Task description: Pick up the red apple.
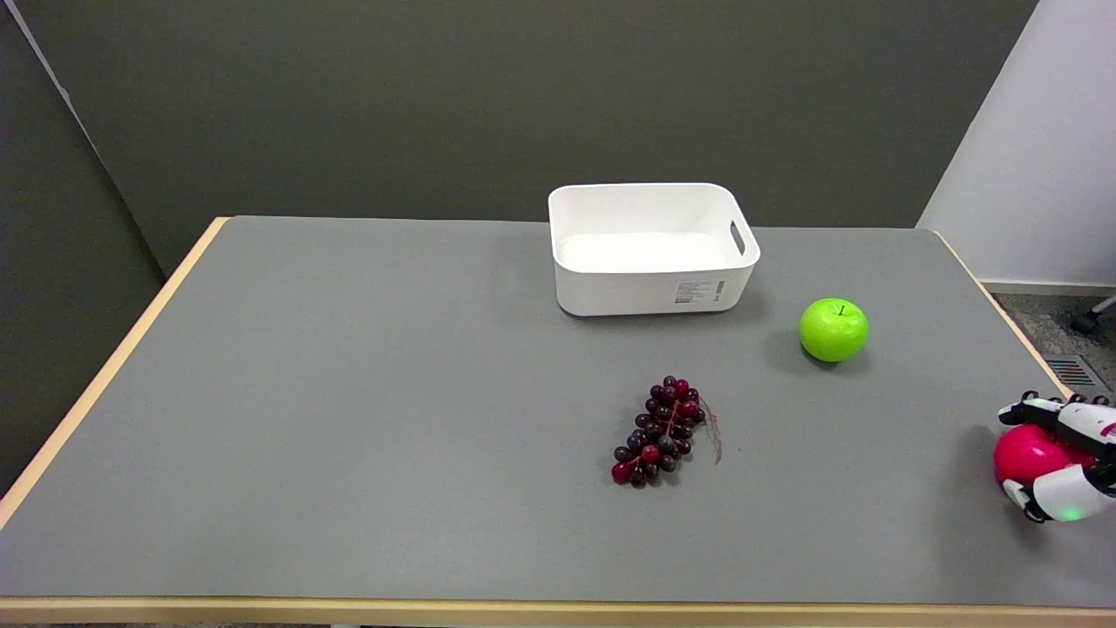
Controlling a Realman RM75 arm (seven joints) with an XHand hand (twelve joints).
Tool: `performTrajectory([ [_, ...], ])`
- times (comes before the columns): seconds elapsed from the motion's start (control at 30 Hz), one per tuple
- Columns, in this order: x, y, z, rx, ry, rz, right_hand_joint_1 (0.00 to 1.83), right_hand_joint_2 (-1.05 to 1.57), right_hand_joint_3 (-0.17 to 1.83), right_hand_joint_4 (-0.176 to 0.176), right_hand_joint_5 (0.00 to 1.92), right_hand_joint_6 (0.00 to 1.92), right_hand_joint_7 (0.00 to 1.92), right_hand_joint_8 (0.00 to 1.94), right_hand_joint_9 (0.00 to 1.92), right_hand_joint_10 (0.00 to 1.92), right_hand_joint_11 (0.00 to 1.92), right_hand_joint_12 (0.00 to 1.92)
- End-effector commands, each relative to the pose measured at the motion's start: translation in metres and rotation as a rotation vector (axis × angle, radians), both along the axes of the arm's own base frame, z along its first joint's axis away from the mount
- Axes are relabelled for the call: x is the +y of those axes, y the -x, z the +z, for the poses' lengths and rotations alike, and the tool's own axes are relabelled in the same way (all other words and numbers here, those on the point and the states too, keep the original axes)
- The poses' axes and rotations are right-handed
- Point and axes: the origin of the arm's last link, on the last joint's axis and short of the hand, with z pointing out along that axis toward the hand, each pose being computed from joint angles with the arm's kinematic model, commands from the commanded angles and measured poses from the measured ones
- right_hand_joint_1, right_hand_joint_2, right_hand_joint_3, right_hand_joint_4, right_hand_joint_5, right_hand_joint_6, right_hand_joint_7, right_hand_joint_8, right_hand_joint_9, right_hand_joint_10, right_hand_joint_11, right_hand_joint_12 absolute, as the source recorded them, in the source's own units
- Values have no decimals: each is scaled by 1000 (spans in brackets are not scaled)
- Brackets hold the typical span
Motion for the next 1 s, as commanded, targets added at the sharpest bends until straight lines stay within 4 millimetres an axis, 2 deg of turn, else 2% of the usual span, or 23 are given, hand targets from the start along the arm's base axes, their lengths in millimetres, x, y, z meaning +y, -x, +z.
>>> performTrajectory([
  [0.03,-13,2,-6,72,-46,17,1018,891,888,-43,177,610,274,985,371,1062,178,1242],
  [0.1,-17,-1,-7,113,-56,71,980,980,865,-61,138,833,166,1378,346,1352,231,1384],
  [0.17,-21,-4,-8,137,-61,118,1129,1276,388,-72,98,1026,314,1818,324,1592,163,1658],
  [0.2,-22,-5,-8,145,-63,134,1215,1350,244,-75,93,1108,331,1941,360,1686,128,1762],
  [0.27,-27,-11,-7,183,-72,185,1399,1313,189,-82,145,1259,230,1941,558,1806,59,1888],
  [0.33,-32,-19,-5,219,-85,206,1278,1340,106,-155,419,1500,321,1941,641,1775,61,1919],
  [0.4,-39,-33,-2,265,-95,238,1055,1360,113,-93,521,1526,453,1941,471,1921,120,1921],
  [0.57,-61,-93,7,399,-103,435,1055,1356,136,-99,479,1557,486,1941,510,1921,218,1921],
  [0.63,-71,-108,7,414,-112,503,1053,1375,103,-101,462,1573,495,1941,519,1921,255,1921],
  [0.77,-96,-128,2,417,-145,594,1048,1399,66,-107,443,1602,500,1941,543,1921,307,1921],
  [0.83,-114,-138,-4,420,-179,648,1007,1436,124,-176,348,1879,385,1941,564,1921,296,1921],
  [0.93,-138,-151,-13,417,-219,724,1018,1425,128,-176,360,1863,398,1928,587,1921,326,1921],
  [1.0,-155,-152,-21,396,-251,752,1030,1413,129,-176,375,1844,414,1909,616,1921,367,1921],
])
